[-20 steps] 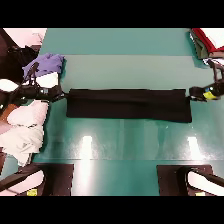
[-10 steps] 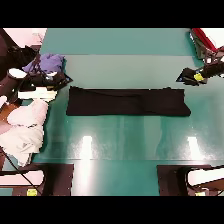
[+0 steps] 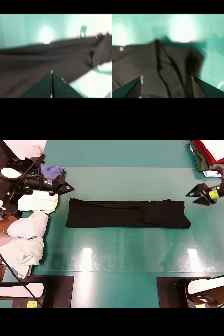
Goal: Fold the shirts.
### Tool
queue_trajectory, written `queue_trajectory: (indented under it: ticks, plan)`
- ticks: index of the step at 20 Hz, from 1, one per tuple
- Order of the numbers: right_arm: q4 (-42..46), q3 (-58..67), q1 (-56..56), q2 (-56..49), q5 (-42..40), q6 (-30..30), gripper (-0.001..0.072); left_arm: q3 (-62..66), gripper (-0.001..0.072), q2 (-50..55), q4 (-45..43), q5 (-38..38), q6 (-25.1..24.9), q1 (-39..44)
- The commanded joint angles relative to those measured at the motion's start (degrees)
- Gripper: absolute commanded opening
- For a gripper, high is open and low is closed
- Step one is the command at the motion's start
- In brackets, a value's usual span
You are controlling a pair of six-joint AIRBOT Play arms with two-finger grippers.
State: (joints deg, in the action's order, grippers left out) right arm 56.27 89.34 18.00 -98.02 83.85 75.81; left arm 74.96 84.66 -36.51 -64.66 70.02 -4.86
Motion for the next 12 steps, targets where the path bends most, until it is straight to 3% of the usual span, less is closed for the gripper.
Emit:
queue_trajectory:
  ticks: [1, 4, 11, 12]
  plan:
    - [-1.53, -7.32, 4.7, -0.22, -0.44, -4.09, 0.0713, 0.46, 0.0023, 0.04, -2.16, -2.95, -0.57, 5.07]
    - [-6.93, -12.46, 5.81, -1.64, -2.08, -9.75, 0.0692, 0.46, 0.0023, 0.07, -3.87, 0.09, -0.42, 10.93]
    - [-7.3, -10.36, -0.39, -6.43, 0.2, -10.4, 0.0685, 0.46, 0.0023, 0.09, -4.17, 2.38, 0.28, 16.87]
    - [-7.28, -10.34, -1.97, -6.34, 0.17, -10.93, 0.0612, 0.46, 0.0022, 0.09, -4.68, 2.62, 0.5, 17.46]
